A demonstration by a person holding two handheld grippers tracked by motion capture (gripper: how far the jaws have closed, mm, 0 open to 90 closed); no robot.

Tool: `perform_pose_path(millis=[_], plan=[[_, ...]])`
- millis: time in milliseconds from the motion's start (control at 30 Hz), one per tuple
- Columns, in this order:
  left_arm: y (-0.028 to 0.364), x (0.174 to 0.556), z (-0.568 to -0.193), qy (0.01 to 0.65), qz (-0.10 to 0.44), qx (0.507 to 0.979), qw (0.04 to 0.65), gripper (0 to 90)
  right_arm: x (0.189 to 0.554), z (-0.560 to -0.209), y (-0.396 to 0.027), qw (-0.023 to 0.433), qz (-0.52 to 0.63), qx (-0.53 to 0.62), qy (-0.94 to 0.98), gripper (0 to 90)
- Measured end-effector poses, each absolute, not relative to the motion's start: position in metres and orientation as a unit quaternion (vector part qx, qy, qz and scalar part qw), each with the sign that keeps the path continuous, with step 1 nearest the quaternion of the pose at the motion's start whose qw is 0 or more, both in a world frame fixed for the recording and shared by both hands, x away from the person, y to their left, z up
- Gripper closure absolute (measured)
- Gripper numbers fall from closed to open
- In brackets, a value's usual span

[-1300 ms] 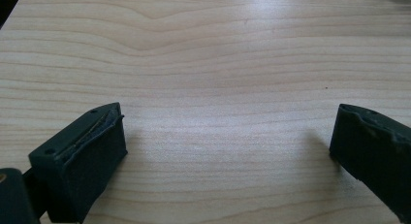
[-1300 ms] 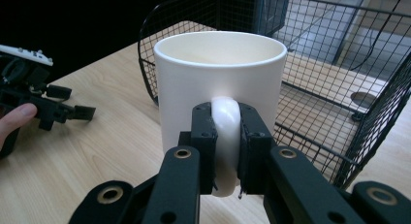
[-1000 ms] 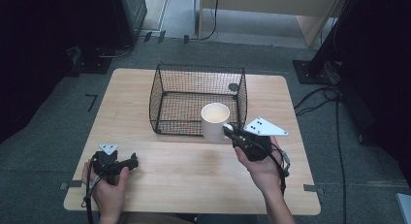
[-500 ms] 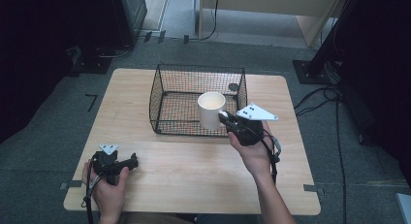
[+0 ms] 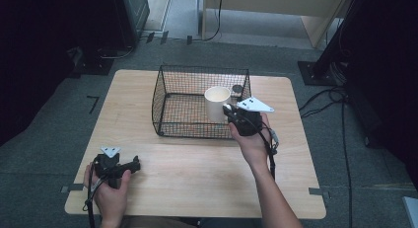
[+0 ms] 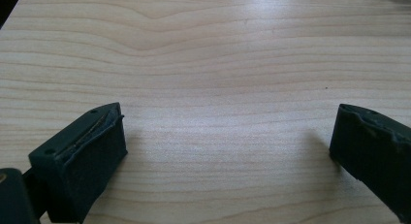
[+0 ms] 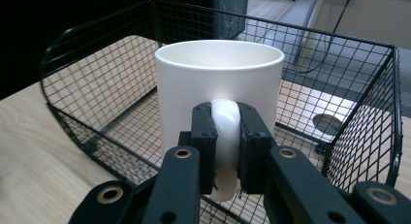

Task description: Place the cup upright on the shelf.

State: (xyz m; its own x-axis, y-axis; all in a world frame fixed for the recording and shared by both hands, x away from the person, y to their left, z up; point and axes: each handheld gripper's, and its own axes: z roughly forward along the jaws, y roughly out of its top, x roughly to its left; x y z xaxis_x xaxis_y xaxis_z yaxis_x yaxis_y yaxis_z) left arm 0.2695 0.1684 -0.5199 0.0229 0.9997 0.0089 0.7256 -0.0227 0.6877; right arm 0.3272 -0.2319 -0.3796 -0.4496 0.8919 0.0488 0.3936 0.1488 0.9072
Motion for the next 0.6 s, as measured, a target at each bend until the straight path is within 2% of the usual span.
perform_pose_path(millis=[367, 600], plan=[[0.168, 0.269, -0.52, 0.649, 0.261, 0.665, 0.262, 0.0, 0.351, -0.4, -0.228, 0.268, 0.448, 0.477, 0.707, 80.6], [0.168, 0.269, -0.52, 0.648, 0.261, 0.666, 0.261, 0.0, 0.366, -0.413, -0.22, 0.251, 0.437, 0.489, 0.712, 80.6]])
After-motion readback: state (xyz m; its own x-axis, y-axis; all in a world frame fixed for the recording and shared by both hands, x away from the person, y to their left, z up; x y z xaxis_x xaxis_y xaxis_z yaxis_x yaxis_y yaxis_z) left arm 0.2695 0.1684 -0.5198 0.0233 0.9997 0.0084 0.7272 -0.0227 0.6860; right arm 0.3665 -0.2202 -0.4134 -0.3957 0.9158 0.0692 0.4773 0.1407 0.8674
